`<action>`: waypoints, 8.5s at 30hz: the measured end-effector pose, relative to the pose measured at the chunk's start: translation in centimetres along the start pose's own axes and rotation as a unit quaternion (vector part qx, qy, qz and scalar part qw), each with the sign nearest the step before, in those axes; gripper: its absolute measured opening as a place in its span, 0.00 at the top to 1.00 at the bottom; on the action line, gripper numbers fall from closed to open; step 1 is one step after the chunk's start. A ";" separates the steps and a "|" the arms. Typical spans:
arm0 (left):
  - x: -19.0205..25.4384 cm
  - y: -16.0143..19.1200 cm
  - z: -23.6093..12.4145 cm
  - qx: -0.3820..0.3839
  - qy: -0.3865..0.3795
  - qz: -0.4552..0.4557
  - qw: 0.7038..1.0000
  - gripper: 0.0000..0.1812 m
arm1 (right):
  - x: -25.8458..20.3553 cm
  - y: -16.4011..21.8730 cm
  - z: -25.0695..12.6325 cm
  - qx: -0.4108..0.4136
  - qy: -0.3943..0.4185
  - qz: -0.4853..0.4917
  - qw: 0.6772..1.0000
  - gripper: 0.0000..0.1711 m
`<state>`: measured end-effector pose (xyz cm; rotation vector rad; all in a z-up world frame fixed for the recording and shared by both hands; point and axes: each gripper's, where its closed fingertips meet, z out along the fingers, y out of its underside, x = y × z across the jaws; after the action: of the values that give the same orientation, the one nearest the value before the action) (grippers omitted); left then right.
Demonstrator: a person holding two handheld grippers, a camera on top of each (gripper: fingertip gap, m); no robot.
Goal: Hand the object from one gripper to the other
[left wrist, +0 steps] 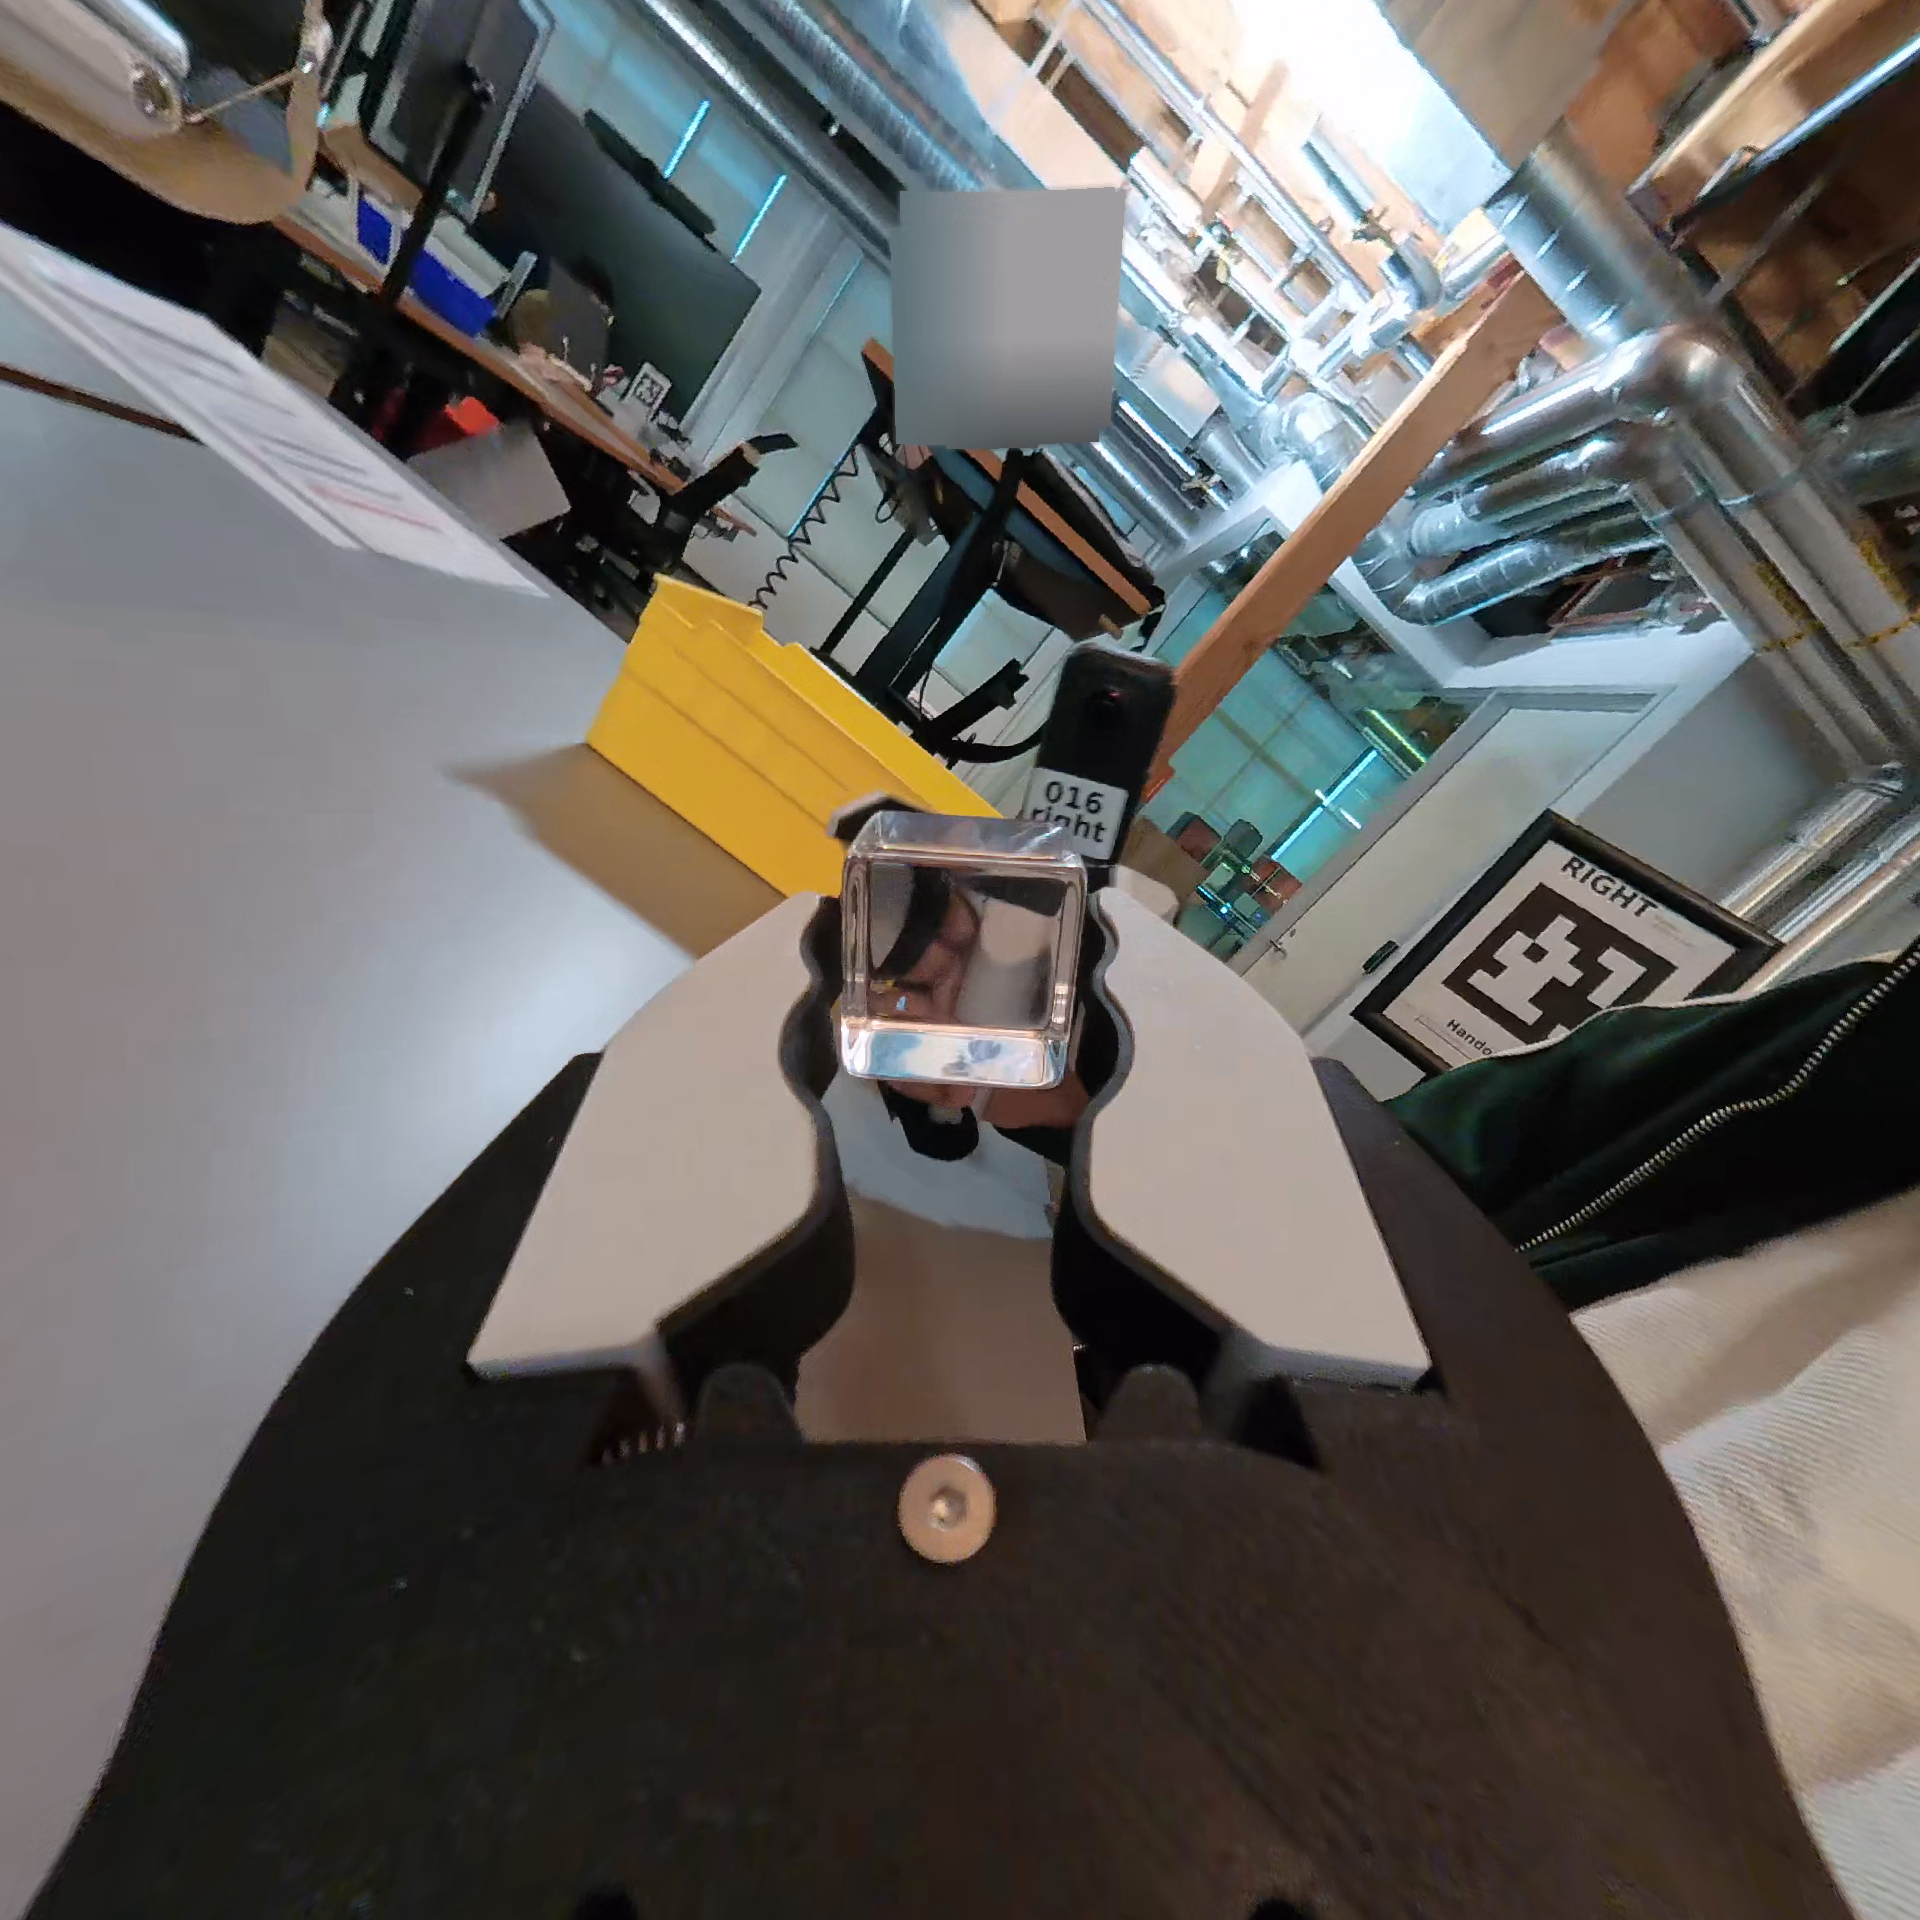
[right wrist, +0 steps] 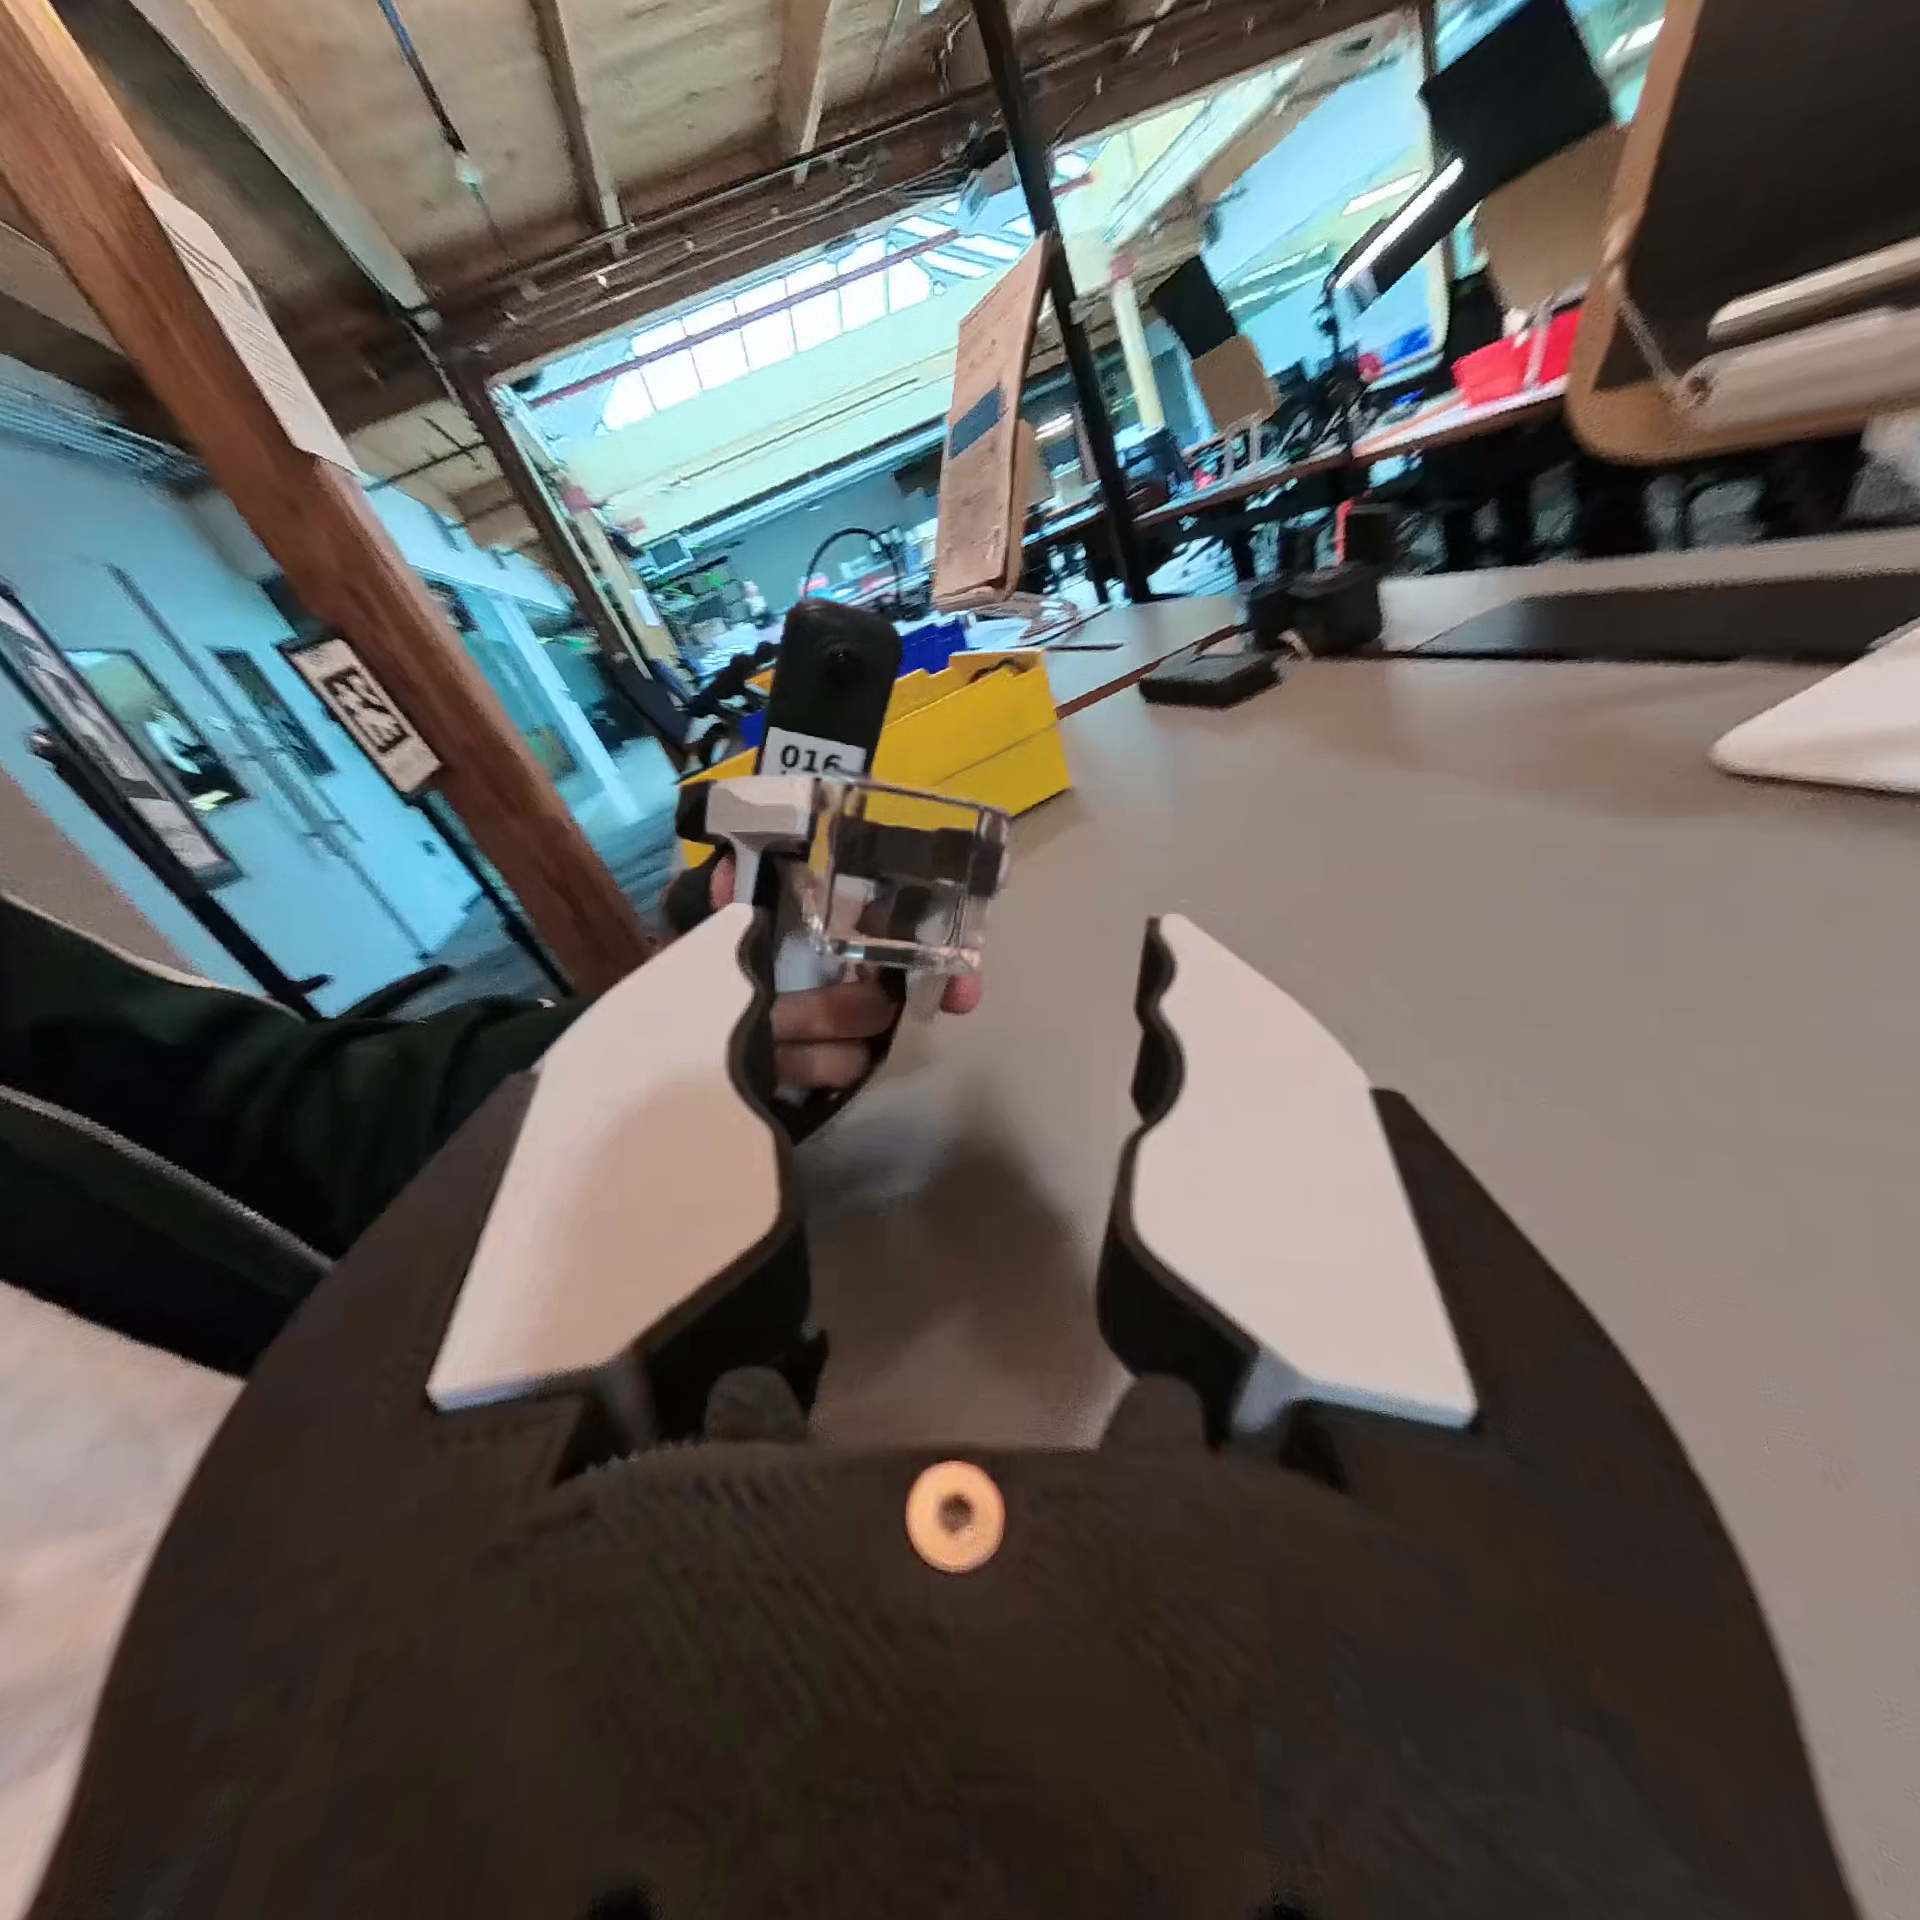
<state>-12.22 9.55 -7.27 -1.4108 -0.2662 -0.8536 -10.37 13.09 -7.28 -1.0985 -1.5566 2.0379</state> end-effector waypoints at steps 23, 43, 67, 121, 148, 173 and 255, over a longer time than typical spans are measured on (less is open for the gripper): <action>2.8 1.9 2.1 -0.027 0.032 0.109 0.993 0.76 | -3.3 2.2 1.5 -0.052 -0.088 0.007 0.995 0.75; 2.4 -0.2 1.0 0.033 0.030 0.088 0.995 0.65 | -2.7 -0.2 0.3 -0.010 -0.064 -0.013 0.998 0.74; -3.7 5.3 1.4 -0.156 -0.164 0.059 0.972 0.66 | 3.1 4.9 0.1 -0.336 0.256 -0.542 0.727 0.74; 1.5 3.2 1.8 -0.085 0.002 0.147 0.986 0.76 | -1.3 0.1 -0.1 -0.016 -0.023 -0.021 0.999 0.61; 1.4 2.8 1.8 -0.069 -0.002 0.147 0.987 0.76 | -2.3 1.5 0.5 -0.048 -0.043 -0.048 0.997 0.64; 1.4 2.8 2.2 -0.055 -0.002 0.126 0.990 0.76 | -2.1 2.5 1.0 -0.073 -0.023 -0.078 0.994 0.75; 0.9 1.9 0.6 -0.041 0.111 -0.158 0.980 0.78 | -1.8 1.1 0.2 -0.066 0.000 -0.136 0.988 0.75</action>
<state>-10.17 9.71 -8.05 -1.3529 -0.2900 -1.2866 -9.21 11.39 -7.61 -0.8741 -1.7554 1.7757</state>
